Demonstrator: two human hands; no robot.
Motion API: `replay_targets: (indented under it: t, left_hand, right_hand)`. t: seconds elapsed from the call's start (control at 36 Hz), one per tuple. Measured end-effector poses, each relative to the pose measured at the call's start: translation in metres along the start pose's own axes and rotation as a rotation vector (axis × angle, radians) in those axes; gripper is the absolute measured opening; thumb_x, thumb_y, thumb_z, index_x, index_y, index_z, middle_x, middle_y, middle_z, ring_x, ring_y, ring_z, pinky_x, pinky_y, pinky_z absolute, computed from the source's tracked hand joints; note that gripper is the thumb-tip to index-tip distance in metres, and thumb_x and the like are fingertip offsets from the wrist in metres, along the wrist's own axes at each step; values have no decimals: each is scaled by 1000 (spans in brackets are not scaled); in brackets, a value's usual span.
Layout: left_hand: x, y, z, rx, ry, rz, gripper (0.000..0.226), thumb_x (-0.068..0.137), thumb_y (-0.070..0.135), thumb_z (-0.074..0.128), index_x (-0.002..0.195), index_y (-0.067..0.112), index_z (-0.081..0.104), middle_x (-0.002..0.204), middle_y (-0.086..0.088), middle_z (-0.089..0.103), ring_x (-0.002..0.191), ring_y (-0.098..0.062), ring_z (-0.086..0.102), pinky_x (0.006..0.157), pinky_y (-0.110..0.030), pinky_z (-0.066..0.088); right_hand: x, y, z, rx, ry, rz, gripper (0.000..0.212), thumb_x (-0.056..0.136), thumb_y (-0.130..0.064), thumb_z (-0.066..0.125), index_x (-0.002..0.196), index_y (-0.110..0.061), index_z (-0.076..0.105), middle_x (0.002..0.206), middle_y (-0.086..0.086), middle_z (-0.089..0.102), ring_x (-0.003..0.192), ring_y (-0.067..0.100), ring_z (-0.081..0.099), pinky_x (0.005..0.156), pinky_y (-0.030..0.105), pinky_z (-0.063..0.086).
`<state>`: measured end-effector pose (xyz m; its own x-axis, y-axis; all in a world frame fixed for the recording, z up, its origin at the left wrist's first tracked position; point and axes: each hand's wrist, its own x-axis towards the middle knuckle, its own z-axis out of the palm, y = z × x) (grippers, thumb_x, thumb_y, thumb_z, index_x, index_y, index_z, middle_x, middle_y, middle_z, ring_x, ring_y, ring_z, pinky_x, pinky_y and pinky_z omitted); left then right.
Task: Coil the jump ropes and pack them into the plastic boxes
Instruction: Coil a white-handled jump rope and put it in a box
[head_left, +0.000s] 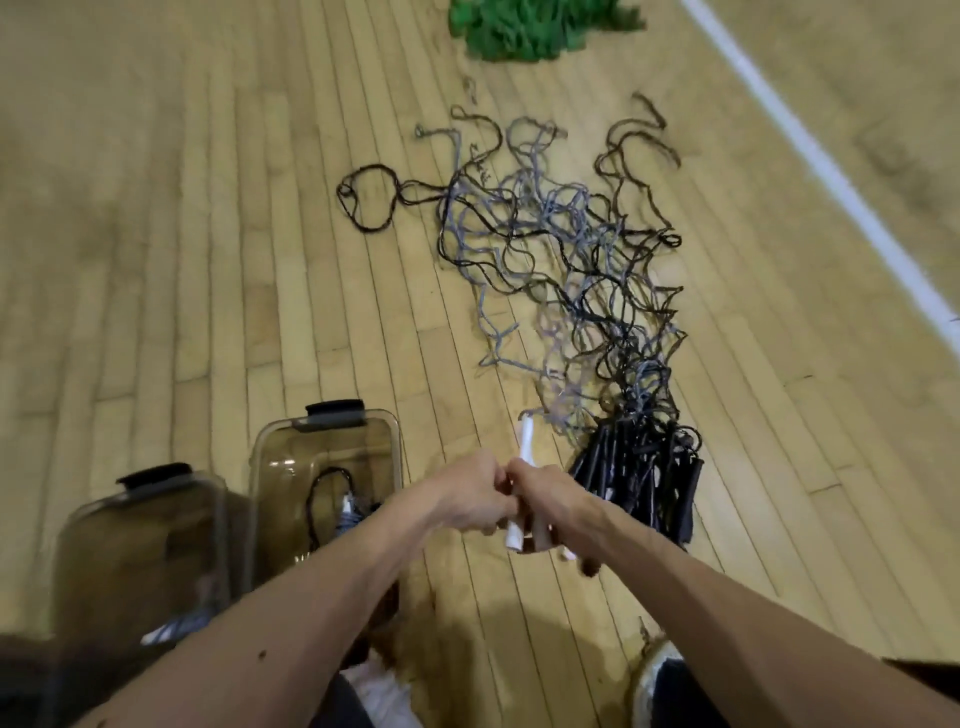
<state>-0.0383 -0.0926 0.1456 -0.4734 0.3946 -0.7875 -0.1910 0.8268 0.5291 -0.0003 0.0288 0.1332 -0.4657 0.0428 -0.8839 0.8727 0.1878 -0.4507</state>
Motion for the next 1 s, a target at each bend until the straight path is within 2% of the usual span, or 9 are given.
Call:
replay_targets:
  t: [0.08,0.19,0.31,0.47,0.61,0.69,0.81,0.89,1.0]
  left_hand:
    - [-55,28,-14,53,123,88,13,84,15,66,83,3,71,85,-13,74,75,-21,68,73,-37,58]
    - [-146,69,-26,88,284,274,27,78,31,80,60,19,64,53,12,58,55,-3,54,53,-20,41]
    - [-228,91,-28,-1,295,455,14,81,31,78,78,18,76,78,-13,69,67,-11,57,66,-33,47]
    - [-319,120,-14,-235,747,635,23,97,28,62,76,20,64,62,2,61,60,-11,56,59,-32,46]
    - [-398,154,18,-192,1006,886,5,100,34,57,100,32,52,107,3,55,87,-3,52,67,-11,43]
    - [-439,169,33,-114,1001,999,37,87,36,55,121,46,47,129,14,47,117,0,45,90,-17,39]
    - [-493,188,62,-227,725,1170,39,85,30,45,119,28,64,124,5,66,121,-7,58,101,-23,43]
    - [-516,195,78,-420,582,1218,37,89,31,42,101,10,71,97,-12,69,94,-28,67,88,-46,50]
    - [-523,189,89,-261,754,1168,34,90,34,50,83,6,68,68,-9,54,62,-21,51,54,-28,38]
  right_hand:
    - [-59,-28,-4,-24,7,-130,36,100,-26,40,79,-6,62,48,3,60,34,12,47,37,17,34]
    - [-141,-52,-15,16,12,-329,29,99,-21,43,79,-5,58,52,6,56,39,16,47,41,23,35]
    - [-218,-55,-30,2,-38,-486,21,99,-13,43,86,-3,56,56,3,51,44,14,46,43,24,37]
    - [-335,-37,-42,3,-245,-709,25,104,-29,55,93,-7,52,63,-1,46,48,14,42,44,25,37]
    - [-434,-14,-48,13,-363,-870,23,98,-26,63,104,-7,53,61,-1,43,43,11,39,41,21,36]
    - [-479,-1,-52,-37,-453,-908,25,93,-26,65,98,-4,55,58,2,46,40,12,45,40,22,40]
    - [-532,19,-50,-101,-579,-918,19,97,-22,59,91,-4,55,57,5,51,42,15,54,43,23,47]
    - [-552,29,-47,-119,-647,-930,23,94,-26,64,90,-4,58,56,5,53,43,17,57,45,25,50]
    - [-560,46,-41,-67,-667,-914,26,89,-29,68,88,-5,57,54,4,49,39,15,53,40,22,46]
